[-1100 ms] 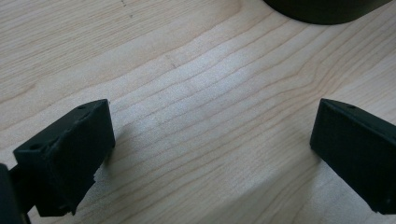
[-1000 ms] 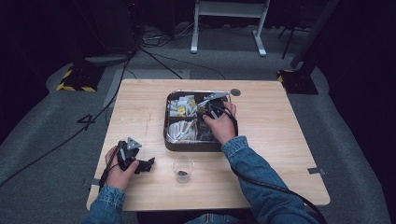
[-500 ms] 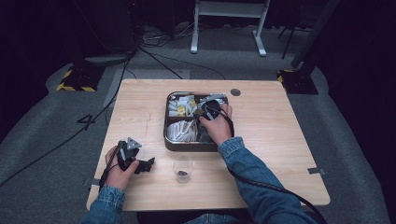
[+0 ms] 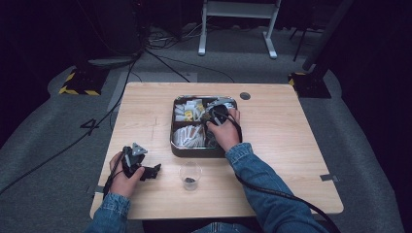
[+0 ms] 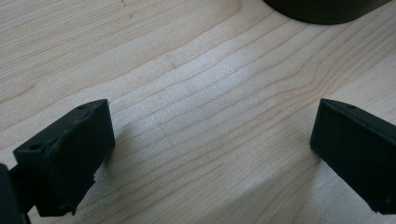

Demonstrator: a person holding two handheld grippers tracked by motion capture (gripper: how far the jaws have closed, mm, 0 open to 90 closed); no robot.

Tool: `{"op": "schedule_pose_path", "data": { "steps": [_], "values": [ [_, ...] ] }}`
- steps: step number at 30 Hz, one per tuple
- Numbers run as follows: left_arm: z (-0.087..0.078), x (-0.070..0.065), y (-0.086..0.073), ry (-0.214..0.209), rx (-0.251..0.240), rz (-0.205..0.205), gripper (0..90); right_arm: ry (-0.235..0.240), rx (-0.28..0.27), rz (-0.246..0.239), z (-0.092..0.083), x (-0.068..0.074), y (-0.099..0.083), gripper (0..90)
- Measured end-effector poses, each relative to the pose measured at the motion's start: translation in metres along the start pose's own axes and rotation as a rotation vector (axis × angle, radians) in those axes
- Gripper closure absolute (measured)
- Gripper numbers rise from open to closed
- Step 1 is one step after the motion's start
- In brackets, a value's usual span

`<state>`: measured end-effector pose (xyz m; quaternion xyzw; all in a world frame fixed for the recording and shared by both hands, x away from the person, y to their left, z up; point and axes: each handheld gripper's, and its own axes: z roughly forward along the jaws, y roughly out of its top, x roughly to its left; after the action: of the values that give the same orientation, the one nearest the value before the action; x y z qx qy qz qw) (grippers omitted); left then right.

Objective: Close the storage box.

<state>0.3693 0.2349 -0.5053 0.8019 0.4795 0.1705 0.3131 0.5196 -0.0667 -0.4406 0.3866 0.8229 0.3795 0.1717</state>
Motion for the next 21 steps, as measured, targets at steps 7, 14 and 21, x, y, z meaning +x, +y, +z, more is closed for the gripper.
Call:
{"op": "schedule_pose_path", "data": {
  "steps": [7,14,21],
  "values": [
    [0.000,0.000,0.000,0.000,0.000,0.000,0.3,0.003,-0.007,0.000,-0.001,0.001,-0.002,58.8],
    [0.000,0.000,0.000,0.000,0.000,0.000,0.2,0.019,-0.007,0.000,-0.001,-0.001,-0.002,56.4],
    [0.000,0.000,0.000,-0.003,0.001,0.001,0.2,0.028,-0.070,-0.010,-0.015,-0.004,0.004,44.6]
  ]
}}
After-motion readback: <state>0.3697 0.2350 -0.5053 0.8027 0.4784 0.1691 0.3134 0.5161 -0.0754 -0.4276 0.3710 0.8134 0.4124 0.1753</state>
